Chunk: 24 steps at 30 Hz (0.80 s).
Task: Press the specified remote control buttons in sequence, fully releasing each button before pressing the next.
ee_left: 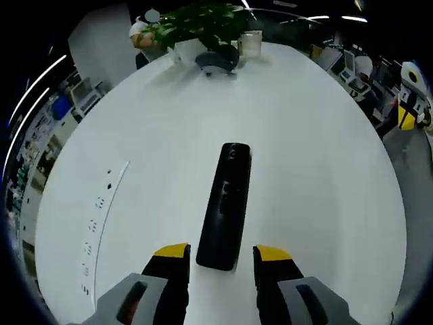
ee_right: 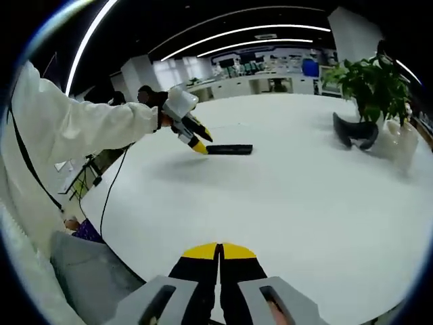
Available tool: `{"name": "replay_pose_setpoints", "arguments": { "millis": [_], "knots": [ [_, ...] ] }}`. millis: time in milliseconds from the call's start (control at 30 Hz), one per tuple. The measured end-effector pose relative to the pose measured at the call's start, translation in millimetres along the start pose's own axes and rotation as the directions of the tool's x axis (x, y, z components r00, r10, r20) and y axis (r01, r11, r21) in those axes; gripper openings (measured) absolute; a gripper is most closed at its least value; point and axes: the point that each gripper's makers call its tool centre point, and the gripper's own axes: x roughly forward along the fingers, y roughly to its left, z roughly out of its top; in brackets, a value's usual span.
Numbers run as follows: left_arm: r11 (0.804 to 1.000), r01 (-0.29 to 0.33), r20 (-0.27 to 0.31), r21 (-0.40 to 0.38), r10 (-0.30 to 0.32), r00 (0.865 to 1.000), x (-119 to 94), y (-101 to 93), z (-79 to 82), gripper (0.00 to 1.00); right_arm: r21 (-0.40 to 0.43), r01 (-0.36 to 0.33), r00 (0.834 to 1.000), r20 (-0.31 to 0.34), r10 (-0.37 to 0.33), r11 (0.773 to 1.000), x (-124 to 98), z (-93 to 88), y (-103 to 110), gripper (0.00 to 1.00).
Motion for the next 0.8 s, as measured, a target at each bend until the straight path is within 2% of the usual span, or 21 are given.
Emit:
{"name": "replay_pose_setpoints", "arguments": {
  "millis": [133,267,300,333,533,800],
  "knots": [
    [0.999,0.040,-0.021,-0.006,-0.041,0.999,2.7,-3.2,-2.1,0.37,0.001,0.003,1.000,-0.001,-0.003,1.000,-1.8,-0.7,-0.8,0.00],
    [0.999,0.053,-0.065,0.008,-0.052,0.997,6.8,-2.6,-10.2,0.33,0.012,0.005,1.000,0.001,-0.005,1.000,-3.0,-1.6,-0.9,0.00],
    [0.998,0.066,-0.053,0.003,-0.066,0.996,5.3,-3.2,-7.8,0.31,0.010,0.006,1.000,0.001,-0.006,1.000,-3.3,-1.8,-0.6,0.00],
    [0.998,0.067,-0.058,-0.015,-0.067,0.996,5.0,-3.0,-8.8,0.31,0.009,0.006,1.000,0.000,-0.006,1.000,-3.2,-1.7,-0.5,0.00],
    [0.998,0.059,-0.065,-0.002,-0.059,0.996,3.6,1.1,-9.1,0.23,0.009,-0.003,1.000,0.003,0.003,1.000,-2.3,0.1,2.0,0.00],
    [0.998,0.049,-0.063,0.033,-0.047,0.997,4.7,-3.2,-8.4,0.22,-0.013,-0.015,1.000,0.026,0.016,1.000,-6.0,6.7,9.9,0.00]
  ]
}}
